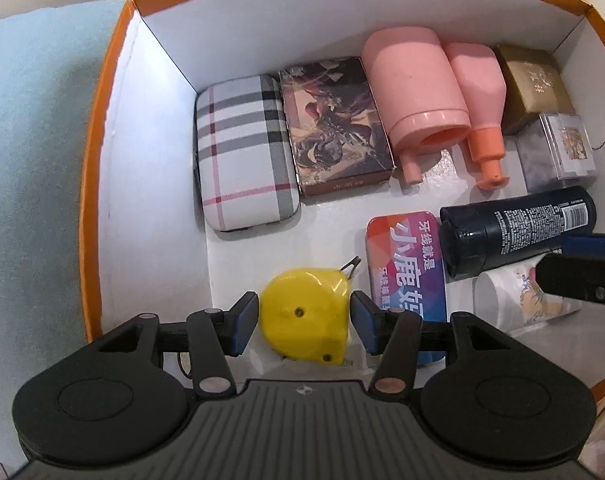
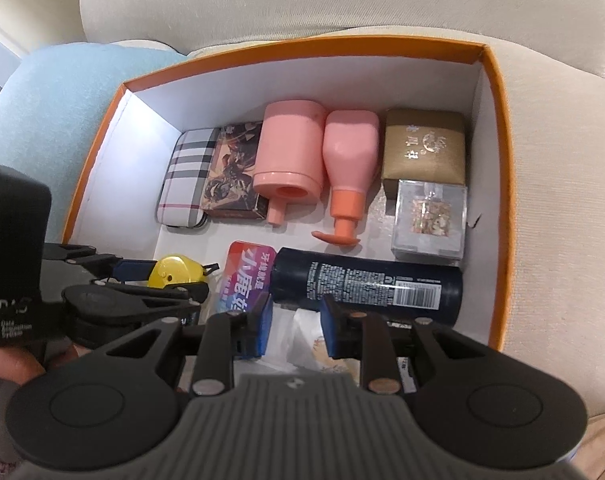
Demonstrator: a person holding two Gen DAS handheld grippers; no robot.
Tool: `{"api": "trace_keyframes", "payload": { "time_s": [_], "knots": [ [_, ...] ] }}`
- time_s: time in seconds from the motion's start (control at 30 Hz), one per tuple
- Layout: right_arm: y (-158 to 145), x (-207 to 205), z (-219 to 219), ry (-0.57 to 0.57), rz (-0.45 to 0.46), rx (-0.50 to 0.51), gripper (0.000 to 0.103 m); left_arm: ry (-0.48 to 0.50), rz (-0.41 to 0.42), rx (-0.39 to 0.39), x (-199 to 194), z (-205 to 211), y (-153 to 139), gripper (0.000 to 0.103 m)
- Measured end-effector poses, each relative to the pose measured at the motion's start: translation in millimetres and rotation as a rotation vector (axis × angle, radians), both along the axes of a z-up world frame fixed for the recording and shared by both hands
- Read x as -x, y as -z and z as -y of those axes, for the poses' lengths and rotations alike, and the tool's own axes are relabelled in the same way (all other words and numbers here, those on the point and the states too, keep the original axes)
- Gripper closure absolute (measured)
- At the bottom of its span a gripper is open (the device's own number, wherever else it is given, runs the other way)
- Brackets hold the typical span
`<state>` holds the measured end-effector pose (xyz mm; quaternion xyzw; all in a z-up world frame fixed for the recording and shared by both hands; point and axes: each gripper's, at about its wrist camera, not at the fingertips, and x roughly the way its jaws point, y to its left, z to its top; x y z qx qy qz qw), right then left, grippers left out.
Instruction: Organize rigid objects
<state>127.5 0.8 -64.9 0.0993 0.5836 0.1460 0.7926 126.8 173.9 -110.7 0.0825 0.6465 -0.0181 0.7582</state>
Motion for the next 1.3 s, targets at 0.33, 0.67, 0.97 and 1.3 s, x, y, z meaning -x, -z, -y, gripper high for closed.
{"api": "trace_keyframes", "payload": {
  "time_s": [0.33,0.67,0.97,1.3],
  "knots": [
    [-10.9,10.8,9.8,0.01,0.029,0.019,0.07,-0.038,0.111,0.047,17.7,-5.1,-31.9,0.037],
    [-53.6,29.9,14.0,-0.05,0.205,0.096,0.054,-0.032,0.488,0.202,33.4,17.1,-129.6,0.037],
    [-109.5,77.1,36.0,-0.02,0.489,0.159,0.03,-0.016,0.818,0.207,77.3,38.3,-178.7,0.032],
    [-125.6,123.1,58.9,0.147,0.636,0.184,0.018,-0.055,0.939,0.186,128.2,51.2,-183.8,0.012]
  ]
}}
